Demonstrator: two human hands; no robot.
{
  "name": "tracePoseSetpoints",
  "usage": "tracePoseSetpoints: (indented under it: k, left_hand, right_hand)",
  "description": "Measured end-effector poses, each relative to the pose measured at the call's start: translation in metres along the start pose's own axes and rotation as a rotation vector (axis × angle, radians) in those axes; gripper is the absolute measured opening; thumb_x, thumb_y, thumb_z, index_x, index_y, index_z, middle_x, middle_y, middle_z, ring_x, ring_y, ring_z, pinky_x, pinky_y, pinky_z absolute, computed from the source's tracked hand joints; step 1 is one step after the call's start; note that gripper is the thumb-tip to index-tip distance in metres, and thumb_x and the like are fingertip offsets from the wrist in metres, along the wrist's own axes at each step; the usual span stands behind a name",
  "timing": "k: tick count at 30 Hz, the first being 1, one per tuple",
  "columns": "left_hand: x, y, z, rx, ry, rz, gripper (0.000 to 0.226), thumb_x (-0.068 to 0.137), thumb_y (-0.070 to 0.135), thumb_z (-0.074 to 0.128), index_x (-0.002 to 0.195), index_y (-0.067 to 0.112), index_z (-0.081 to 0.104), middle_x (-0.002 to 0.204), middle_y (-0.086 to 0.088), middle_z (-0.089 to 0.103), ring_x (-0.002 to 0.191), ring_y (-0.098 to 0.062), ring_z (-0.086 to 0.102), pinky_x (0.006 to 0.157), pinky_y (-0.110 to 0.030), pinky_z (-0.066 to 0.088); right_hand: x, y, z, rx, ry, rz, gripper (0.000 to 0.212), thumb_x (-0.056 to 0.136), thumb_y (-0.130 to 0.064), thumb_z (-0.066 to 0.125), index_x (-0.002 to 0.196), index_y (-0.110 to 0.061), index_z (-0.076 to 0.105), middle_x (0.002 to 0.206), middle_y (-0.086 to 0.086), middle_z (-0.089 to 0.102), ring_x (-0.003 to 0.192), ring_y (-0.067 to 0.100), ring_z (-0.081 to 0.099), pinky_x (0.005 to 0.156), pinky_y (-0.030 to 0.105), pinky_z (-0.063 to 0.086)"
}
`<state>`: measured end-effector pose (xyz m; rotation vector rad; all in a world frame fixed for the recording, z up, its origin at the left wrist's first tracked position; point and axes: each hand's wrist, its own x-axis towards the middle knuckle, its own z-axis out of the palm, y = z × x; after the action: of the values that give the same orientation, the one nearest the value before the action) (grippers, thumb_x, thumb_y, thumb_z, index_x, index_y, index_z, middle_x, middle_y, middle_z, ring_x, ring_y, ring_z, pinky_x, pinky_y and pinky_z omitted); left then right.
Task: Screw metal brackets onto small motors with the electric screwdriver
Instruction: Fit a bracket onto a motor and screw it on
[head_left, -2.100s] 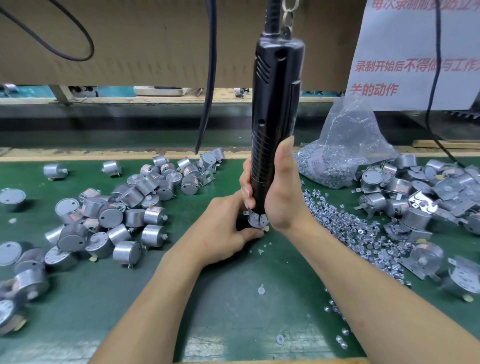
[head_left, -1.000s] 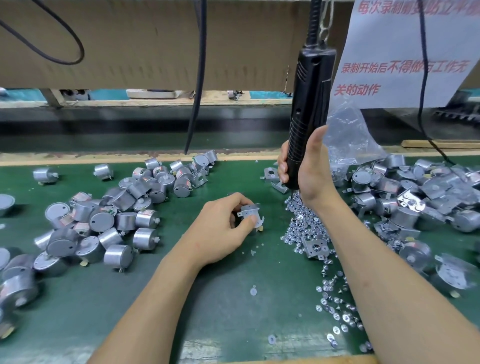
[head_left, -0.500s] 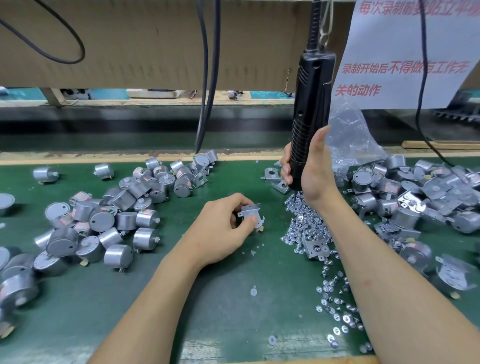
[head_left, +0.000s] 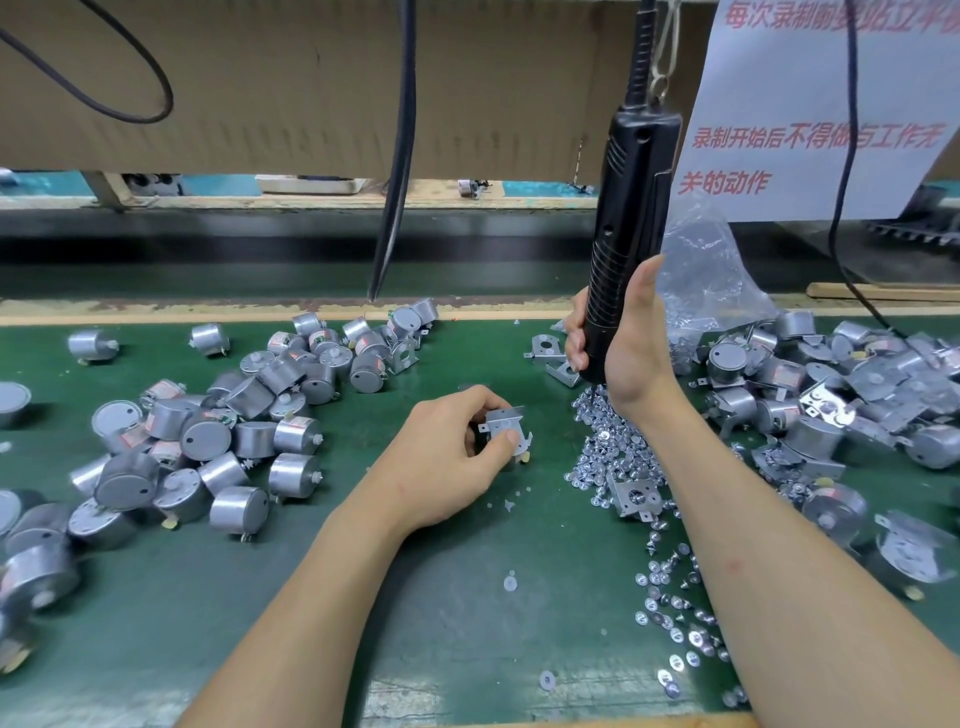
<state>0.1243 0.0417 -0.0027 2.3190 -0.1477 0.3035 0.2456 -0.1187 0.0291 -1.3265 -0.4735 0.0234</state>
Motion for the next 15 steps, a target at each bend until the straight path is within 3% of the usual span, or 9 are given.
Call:
tracePoseSetpoints:
  k: [15]
  left_hand:
    - [0.0004, -0.0018, 0.0009, -0.023, -0.002, 0.006, 0.005, 0.09, 0.026, 0.062, 0.095, 0.028, 0.063, 0.069, 0.03, 0.061, 0.053, -0.004, 0.047, 0.055, -0.01, 0.037]
  right_hand:
    - [-0.0016, -0.0011, 0.0008, 0.008, 0.02, 0.011, 0.084, 0.06, -0.102, 0.04, 0.06, -0.02, 0.058, 0.054, 0.002, 0.052, 0.042, 0.017, 0.045, 0.045, 0.023, 0.04]
